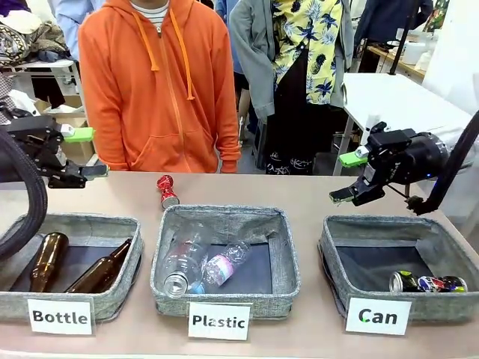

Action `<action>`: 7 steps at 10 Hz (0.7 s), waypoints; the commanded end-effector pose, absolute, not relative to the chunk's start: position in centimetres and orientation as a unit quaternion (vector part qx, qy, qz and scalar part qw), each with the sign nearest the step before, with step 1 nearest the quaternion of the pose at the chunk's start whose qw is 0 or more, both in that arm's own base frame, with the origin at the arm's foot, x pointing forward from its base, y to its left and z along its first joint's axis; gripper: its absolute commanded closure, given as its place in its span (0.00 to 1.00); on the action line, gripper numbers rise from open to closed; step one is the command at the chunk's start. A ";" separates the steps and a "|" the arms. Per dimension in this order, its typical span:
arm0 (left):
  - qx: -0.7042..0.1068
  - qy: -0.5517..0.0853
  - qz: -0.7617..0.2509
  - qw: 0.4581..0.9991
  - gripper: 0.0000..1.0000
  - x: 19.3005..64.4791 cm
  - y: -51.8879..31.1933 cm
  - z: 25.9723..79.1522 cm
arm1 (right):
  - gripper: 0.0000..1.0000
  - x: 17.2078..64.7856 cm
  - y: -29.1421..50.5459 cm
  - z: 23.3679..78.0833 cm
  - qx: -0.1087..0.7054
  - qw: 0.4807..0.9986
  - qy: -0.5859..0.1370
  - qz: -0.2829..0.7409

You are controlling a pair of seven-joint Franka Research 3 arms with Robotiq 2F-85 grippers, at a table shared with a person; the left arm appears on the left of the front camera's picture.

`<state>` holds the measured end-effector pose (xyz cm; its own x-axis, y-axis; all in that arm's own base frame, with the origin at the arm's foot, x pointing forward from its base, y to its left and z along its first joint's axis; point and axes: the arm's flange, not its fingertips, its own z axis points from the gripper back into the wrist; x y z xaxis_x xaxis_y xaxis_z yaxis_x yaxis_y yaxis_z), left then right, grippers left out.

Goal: Sort the can waste into the basket.
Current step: Pick up the can waste from the table and place it in the right Fabric basket.

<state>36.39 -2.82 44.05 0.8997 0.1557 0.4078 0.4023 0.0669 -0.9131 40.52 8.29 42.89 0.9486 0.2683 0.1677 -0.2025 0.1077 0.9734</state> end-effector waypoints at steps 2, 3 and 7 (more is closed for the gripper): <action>-0.676 -0.207 -0.084 0.702 0.00 36.4 -2.9 44.2 | 0.00 40.5 8.2 43.2 0.648 0.743 0.025 0.168; -0.676 -0.207 -0.084 0.702 0.00 36.4 -2.9 44.2 | 0.00 40.5 8.2 43.2 0.648 0.743 0.025 0.168; -0.676 -0.207 -0.084 0.702 0.00 36.4 -2.9 44.2 | 0.00 40.5 8.2 43.2 0.648 0.743 0.025 0.168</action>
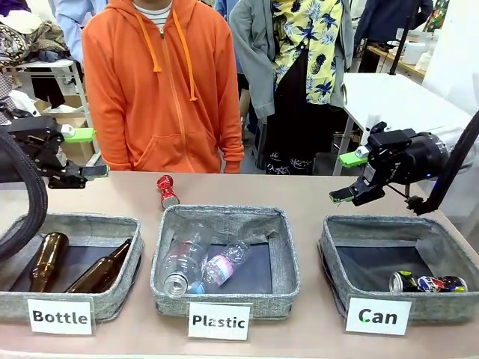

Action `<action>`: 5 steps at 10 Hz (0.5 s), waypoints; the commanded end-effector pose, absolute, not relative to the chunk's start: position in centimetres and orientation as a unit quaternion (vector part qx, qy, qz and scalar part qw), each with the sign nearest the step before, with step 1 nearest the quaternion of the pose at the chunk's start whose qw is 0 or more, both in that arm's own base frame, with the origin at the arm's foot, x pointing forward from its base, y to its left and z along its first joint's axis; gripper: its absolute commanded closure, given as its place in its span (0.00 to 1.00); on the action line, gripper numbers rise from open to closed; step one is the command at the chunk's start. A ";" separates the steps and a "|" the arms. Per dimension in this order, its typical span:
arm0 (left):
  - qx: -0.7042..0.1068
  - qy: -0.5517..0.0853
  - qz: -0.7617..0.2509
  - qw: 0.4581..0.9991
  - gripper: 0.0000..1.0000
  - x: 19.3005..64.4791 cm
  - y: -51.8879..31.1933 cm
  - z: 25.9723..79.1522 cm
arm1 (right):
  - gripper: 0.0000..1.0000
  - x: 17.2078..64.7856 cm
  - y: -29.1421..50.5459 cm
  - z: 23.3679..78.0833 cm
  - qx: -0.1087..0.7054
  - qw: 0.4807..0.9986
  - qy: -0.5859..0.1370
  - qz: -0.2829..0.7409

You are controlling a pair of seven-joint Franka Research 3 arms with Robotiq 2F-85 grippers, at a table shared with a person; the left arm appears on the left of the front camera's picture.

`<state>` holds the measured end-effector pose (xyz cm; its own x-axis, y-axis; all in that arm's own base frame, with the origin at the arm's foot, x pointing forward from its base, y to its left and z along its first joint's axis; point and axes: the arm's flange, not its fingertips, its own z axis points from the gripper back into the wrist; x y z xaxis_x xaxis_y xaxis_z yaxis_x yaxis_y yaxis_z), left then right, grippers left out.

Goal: Sort the can waste into the basket.
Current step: Pick up the can waste from the table and place it in the right Fabric basket.

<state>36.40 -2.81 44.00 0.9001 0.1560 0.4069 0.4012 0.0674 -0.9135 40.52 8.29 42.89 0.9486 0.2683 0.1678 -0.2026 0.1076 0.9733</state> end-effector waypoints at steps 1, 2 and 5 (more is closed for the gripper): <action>-0.677 -0.206 -0.087 0.701 0.00 36.4 -2.8 44.0 | 0.00 40.5 8.2 43.2 0.648 0.743 0.025 0.168; -0.624 -0.228 -0.084 0.743 0.00 38.8 -3.4 45.5 | 0.00 40.5 8.2 43.2 0.648 0.743 0.025 0.168; -0.346 -0.116 -0.035 0.930 0.00 47.8 -8.7 45.9 | 0.00 40.5 8.2 43.2 0.648 0.743 0.025 0.168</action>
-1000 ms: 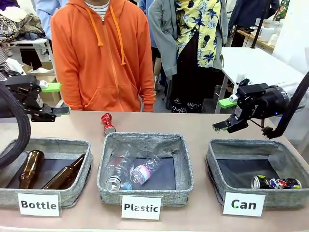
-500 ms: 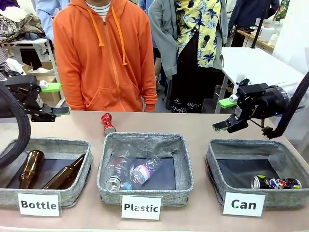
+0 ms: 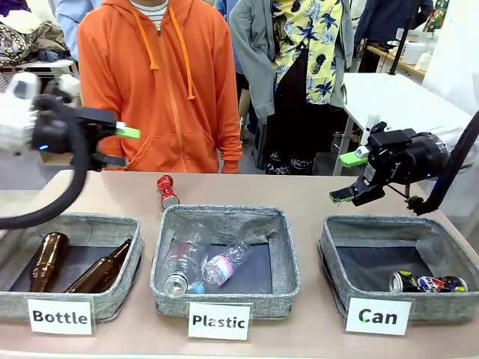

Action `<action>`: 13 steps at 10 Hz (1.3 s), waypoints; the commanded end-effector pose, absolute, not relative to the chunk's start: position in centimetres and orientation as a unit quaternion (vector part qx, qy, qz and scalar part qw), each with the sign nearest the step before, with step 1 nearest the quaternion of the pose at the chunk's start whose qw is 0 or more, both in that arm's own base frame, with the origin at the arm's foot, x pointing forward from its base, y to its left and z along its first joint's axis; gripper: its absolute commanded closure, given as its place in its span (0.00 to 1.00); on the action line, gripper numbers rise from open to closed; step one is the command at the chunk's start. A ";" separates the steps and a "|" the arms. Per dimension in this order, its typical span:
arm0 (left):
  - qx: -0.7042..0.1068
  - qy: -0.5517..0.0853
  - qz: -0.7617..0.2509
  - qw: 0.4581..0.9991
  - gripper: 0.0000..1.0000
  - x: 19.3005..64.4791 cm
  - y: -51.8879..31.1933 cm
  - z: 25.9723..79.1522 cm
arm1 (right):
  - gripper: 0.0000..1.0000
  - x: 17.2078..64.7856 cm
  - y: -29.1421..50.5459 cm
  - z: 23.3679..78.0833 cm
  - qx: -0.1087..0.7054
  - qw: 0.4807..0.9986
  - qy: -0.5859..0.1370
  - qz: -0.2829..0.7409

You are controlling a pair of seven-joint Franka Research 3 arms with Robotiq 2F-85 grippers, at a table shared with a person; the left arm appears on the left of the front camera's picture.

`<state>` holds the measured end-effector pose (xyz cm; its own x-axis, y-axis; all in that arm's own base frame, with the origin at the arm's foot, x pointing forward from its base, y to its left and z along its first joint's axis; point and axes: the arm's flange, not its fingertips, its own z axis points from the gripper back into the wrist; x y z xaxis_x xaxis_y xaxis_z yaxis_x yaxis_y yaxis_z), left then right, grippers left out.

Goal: Sort the can waste into the basket.
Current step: Pick up the can waste from the table and place it in the right Fabric basket.

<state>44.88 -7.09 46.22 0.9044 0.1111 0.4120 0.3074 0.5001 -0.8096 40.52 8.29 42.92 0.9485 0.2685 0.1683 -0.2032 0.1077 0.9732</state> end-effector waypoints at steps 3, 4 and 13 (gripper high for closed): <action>-0.125 -0.098 -0.014 0.987 0.00 51.1 -14.4 43.5 | 0.00 40.5 8.2 43.2 0.648 0.743 0.025 0.168; -0.079 -0.106 -0.024 0.991 0.00 51.6 -16.1 42.9 | 0.00 40.5 8.2 43.2 0.648 0.743 0.025 0.168; -0.062 -0.235 0.199 0.949 0.00 56.3 -19.8 38.6 | 0.00 40.5 8.2 43.2 0.648 0.743 0.025 0.168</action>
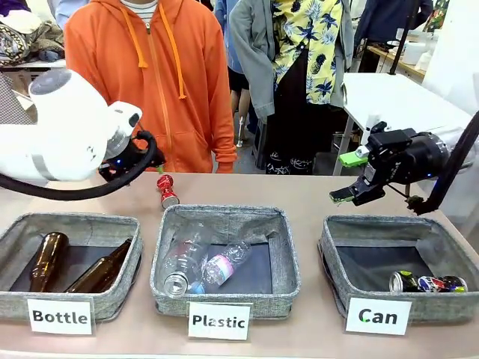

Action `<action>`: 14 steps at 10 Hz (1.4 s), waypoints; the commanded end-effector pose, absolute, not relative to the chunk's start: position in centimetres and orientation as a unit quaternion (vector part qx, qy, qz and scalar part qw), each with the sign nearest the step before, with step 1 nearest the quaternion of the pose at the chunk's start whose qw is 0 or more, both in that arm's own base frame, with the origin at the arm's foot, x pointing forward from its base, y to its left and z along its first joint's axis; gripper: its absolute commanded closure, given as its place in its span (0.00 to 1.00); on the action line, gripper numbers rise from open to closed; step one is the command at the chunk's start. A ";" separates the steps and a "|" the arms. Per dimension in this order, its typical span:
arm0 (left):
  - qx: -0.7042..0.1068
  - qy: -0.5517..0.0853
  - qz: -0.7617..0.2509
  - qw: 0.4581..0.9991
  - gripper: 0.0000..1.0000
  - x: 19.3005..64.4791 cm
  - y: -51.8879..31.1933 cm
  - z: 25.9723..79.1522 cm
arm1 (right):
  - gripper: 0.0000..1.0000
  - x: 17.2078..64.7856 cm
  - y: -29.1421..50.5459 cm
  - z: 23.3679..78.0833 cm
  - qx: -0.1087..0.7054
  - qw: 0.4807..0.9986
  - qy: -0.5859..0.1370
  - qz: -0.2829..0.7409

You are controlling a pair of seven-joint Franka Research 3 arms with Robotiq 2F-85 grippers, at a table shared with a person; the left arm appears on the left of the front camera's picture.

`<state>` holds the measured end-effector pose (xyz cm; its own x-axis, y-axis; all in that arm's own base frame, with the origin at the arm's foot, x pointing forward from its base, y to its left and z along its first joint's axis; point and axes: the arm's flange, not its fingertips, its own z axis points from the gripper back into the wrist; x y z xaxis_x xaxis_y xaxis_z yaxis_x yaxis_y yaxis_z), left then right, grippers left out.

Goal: Sort the can waste into the basket.
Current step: Pick up the can waste from the table and place it in the right Fabric basket.

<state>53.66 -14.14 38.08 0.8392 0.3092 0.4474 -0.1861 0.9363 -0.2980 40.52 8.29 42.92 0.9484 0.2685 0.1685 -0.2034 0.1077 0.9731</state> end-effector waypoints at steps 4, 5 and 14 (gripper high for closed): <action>-0.070 -0.145 0.158 0.974 0.00 62.3 -21.3 35.6 | 0.00 40.5 8.2 43.2 0.648 0.743 0.025 0.168; -0.081 -0.139 0.145 0.976 0.00 62.6 -21.4 35.4 | 0.00 40.5 8.2 43.2 0.648 0.743 0.025 0.168; -0.026 -0.095 0.114 0.989 0.00 65.5 -20.7 32.1 | 0.00 40.5 8.2 43.2 0.648 0.743 0.025 0.168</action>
<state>63.83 -20.64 32.71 0.9475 0.2558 0.1918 -0.2401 0.9654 -0.1014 40.52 8.29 42.93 0.9483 0.2688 0.1687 -0.2037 0.1077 0.9731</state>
